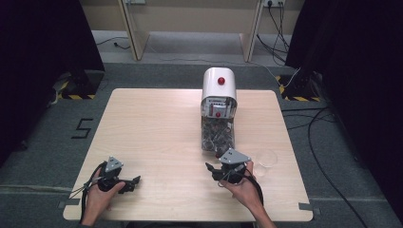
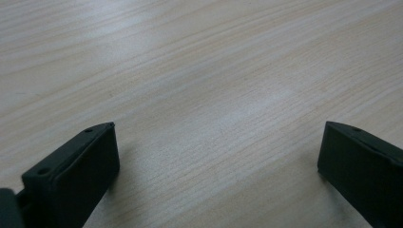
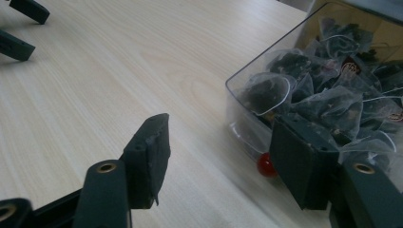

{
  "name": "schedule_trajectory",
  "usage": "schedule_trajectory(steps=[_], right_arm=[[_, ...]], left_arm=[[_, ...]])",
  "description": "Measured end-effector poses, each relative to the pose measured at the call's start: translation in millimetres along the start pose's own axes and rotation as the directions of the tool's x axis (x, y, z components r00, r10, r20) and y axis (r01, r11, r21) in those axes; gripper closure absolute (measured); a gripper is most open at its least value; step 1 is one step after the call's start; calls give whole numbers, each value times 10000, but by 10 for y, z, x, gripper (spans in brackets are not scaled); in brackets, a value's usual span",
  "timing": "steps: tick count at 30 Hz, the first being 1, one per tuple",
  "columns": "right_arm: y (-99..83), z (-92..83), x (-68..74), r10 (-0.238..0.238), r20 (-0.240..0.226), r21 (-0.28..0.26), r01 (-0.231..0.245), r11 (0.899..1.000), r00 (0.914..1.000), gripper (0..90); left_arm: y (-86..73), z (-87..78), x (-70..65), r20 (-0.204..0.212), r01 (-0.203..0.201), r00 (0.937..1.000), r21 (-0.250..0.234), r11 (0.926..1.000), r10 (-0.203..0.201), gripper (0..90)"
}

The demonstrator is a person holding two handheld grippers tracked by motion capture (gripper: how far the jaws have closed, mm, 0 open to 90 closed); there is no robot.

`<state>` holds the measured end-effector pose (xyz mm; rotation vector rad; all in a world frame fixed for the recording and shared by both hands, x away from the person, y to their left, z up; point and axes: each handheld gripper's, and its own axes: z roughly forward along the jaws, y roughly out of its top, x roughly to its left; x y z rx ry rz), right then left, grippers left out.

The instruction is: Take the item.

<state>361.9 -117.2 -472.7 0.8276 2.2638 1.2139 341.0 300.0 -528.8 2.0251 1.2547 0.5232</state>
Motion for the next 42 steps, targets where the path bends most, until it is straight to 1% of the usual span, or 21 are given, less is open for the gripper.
schedule_trajectory(steps=[3,4,6,10,13,16,18,19,22,25,28,34,36,37,39,41,42], right_arm=[[21,-4,-37,81,156,-66,-80,9999,9998,414],[68,-9,-66,128,230,-218,-123,9997,9997,424],[117,-2,-86,111,343,-314,-101,9995,9994,429],[211,25,-128,74,449,-308,-60,9995,9990,444],[241,52,-169,153,490,-336,-137,9993,9987,464],[250,108,-207,197,536,-229,-184,9996,9984,476],[255,152,-221,212,466,-218,-202,9996,9987,488],[257,166,-221,205,456,-200,-196,9996,9987,490],[279,207,-228,112,614,-166,-102,9998,9981,500],[306,235,-240,171,645,-171,-160,9997,9978,512],[317,283,-224,109,622,-80,-105,9999,9980,519],[291,425,-217,77,643,130,-86,9999,9979,558],[280,450,-224,26,819,64,-31,10000,9966,574],[274,462,-233,31,855,123,-42,9999,9963,576],[259,491,-247,114,854,219,-133,9997,9963,584],[250,505,-254,96,858,270,-119,9996,9963,589],[232,523,-262,184,829,316,-211,9993,9964,623]], left_arm=[[0,0,0,-1,0,10000,0,10000,0,0],[0,0,0,-1,-1,10000,2,10000,1,0],[0,0,0,-1,2,10000,0,10000,-2,0],[0,0,0,1,2,10000,1,10000,-2,0],[0,0,0,0,2,10000,1,10000,-2,0],[0,0,0,-1,-1,10000,1,10000,1,0],[0,0,0,0,0,10000,1,10000,0,0],[0,0,0,-1,-1,10000,-1,10000,1,0],[0,0,0,-1,0,10000,0,10000,0,0],[0,0,0,-1,-1,10000,1,10000,1,0],[0,0,0,0,-2,10000,3,10000,2,0],[0,0,0,0,0,10000,0,10000,0,0],[0,0,0,-1,-1,10000,2,10000,1,0],[0,0,0,0,-3,10000,3,10000,3,0],[0,0,0,-1,-2,10000,1,10000,2,0],[0,0,0,0,-1,10000,2,10000,1,0],[0,0,0,0,-1,10000,2,10000,1,0]])
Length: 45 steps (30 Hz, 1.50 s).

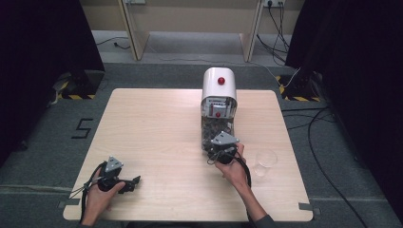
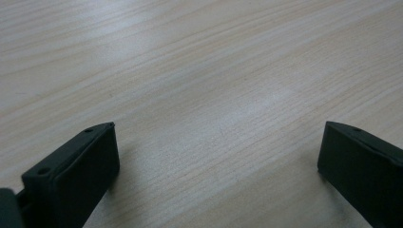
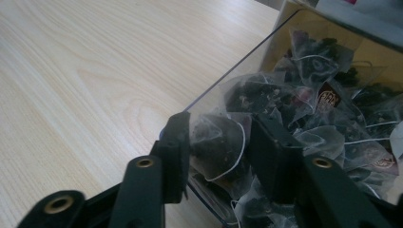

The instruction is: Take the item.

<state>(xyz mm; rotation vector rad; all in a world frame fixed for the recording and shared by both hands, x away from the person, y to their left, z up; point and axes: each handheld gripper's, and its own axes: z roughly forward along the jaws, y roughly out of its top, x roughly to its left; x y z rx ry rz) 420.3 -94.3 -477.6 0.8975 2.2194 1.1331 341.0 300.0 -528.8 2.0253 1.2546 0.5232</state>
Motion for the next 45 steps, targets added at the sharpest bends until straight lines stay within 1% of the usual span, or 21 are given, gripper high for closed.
schedule_trajectory(steps=[4,5,6,8,10,15,20,28,36,39,41,43,45], right_arm=[[-22,18,-16,155,-50,76,-155,9999,9999,705],[-28,19,-24,166,-93,12,-166,9999,9998,750],[-31,15,-30,160,-100,-57,-160,9999,9998,762],[-24,-5,-29,-18,-56,-133,17,9999,10000,797],[-5,-35,-24,-204,8,-221,204,9995,9998,813],[35,-104,-24,-274,-2,-435,274,9987,9996,818],[87,-224,-47,-197,41,-771,199,9968,9998,820],[154,-374,-76,-247,73,-1166,254,9929,9997,822],[207,-531,-113,-170,60,-1537,178,9880,9998,823],[221,-583,-126,-231,88,-1615,242,9866,9997,823],[223,-644,-147,-163,46,-1671,168,9858,9999,823],[222,-661,-150,-141,32,-1676,144,9858,9999,823],[215,-734,-158,-140,43,-1711,145,9851,9999,823]], left_arm=[[0,0,0,0,0,10000,0,10000,0,0],[0,0,0,0,-1,10000,0,10000,1,0],[0,0,0,0,0,10000,0,10000,0,0],[0,0,0,0,0,10000,-1,10000,0,0],[0,0,0,0,0,10000,0,10000,0,0],[0,0,0,0,1,10000,-2,10000,-1,0],[0,0,0,0,-1,10000,0,10000,1,0],[0,0,0,0,2,10000,-3,10000,-2,0],[0,0,0,0,0,10000,-3,10000,0,0],[0,0,0,-1,-2,10000,0,10000,2,0],[0,0,0,0,1,10000,-1,10000,-1,0],[0,0,0,1,0,10000,0,10000,0,0],[0,0,0,-1,-1,10000,0,10000,1,0]])
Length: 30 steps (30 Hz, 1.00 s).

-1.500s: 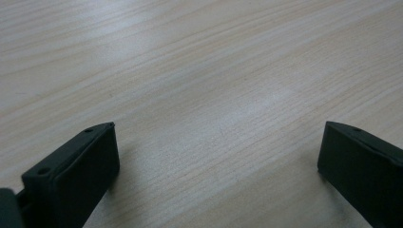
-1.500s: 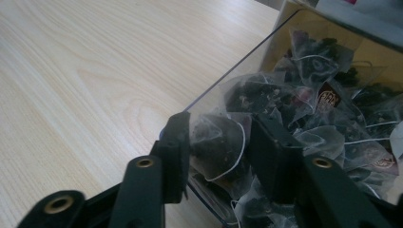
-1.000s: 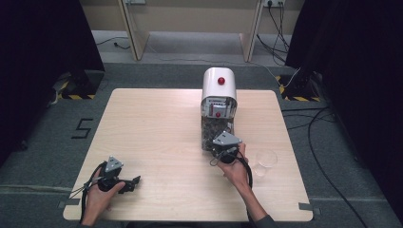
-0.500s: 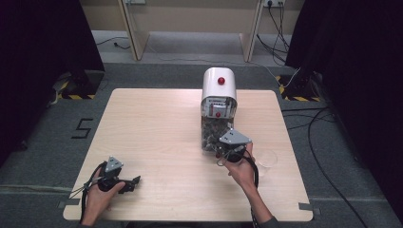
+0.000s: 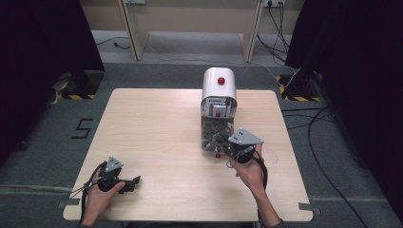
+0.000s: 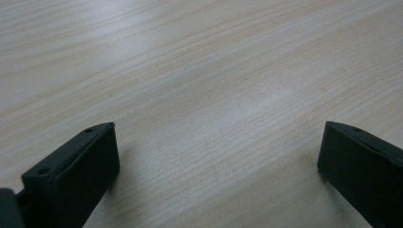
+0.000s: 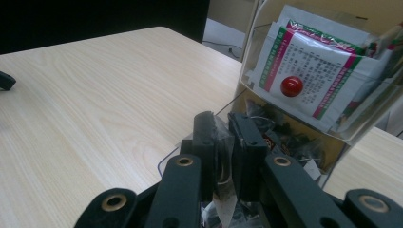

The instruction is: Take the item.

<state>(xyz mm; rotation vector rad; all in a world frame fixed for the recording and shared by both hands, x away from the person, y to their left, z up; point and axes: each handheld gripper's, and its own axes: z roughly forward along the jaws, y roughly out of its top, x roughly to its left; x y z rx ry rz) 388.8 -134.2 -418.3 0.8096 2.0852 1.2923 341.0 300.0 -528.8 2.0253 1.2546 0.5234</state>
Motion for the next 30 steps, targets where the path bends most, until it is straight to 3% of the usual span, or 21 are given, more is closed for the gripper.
schedule_trajectory(steps=[10,22,30], right_arm=[[-51,-319,-87,138,150,-60,-137,9999,9998,823],[-179,-554,-290,464,710,-12,-464,9989,9964,824],[-191,-827,-387,588,1145,-263,-562,9981,9917,824]], left_arm=[[0,0,0,1,0,10000,1,10000,0,0],[0,0,0,2,4,10000,0,10000,-4,0],[0,0,0,0,0,10000,-1,10000,0,0]])
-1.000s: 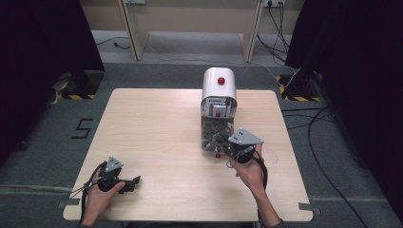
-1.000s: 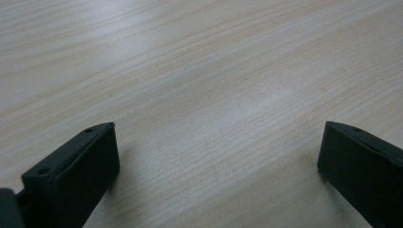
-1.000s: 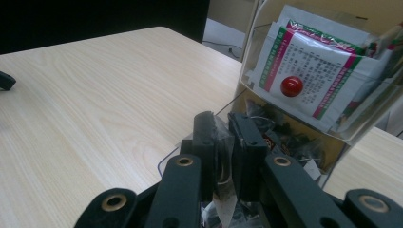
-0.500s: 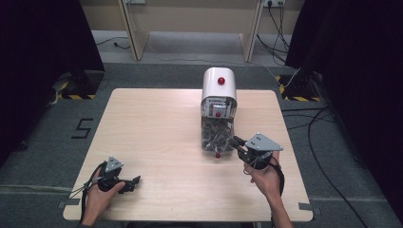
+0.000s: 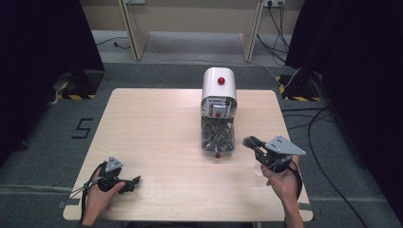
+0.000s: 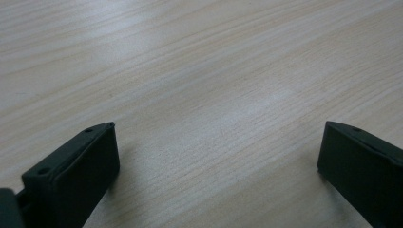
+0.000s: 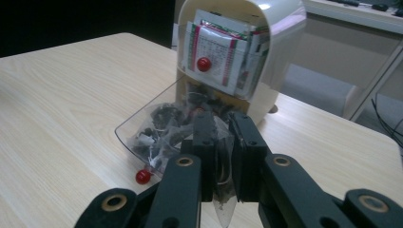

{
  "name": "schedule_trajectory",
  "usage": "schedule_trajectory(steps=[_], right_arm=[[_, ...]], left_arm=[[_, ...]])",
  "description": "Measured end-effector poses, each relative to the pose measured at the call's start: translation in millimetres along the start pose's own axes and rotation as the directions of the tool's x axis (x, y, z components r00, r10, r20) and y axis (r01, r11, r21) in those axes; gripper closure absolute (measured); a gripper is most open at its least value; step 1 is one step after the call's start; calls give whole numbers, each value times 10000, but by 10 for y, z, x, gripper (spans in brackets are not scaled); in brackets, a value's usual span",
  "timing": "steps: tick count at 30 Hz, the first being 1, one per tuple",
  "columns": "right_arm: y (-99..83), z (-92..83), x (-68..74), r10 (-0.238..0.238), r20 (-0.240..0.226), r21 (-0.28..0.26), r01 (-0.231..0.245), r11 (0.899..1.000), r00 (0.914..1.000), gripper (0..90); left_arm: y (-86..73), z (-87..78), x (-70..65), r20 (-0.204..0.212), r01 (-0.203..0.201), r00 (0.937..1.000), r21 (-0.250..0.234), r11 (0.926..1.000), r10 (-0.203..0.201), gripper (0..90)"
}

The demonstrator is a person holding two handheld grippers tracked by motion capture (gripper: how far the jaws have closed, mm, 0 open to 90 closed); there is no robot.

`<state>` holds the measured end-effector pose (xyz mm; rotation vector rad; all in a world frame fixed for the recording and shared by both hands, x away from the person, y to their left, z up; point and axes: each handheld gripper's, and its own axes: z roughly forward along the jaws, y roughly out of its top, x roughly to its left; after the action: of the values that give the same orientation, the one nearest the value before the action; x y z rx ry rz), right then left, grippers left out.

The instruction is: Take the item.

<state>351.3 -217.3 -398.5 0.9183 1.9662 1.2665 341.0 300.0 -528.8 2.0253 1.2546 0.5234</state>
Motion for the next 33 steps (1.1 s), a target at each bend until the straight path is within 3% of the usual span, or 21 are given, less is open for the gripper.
schedule_trajectory(steps=[16,33], right_arm=[[-239,-273,-198,414,618,388,-438,9983,9972,824],[-436,-281,-269,584,665,954,-646,9933,9961,823]], left_arm=[[0,0,0,0,-1,10000,1,10000,1,0],[0,0,0,0,-3,10000,3,10000,3,0]])
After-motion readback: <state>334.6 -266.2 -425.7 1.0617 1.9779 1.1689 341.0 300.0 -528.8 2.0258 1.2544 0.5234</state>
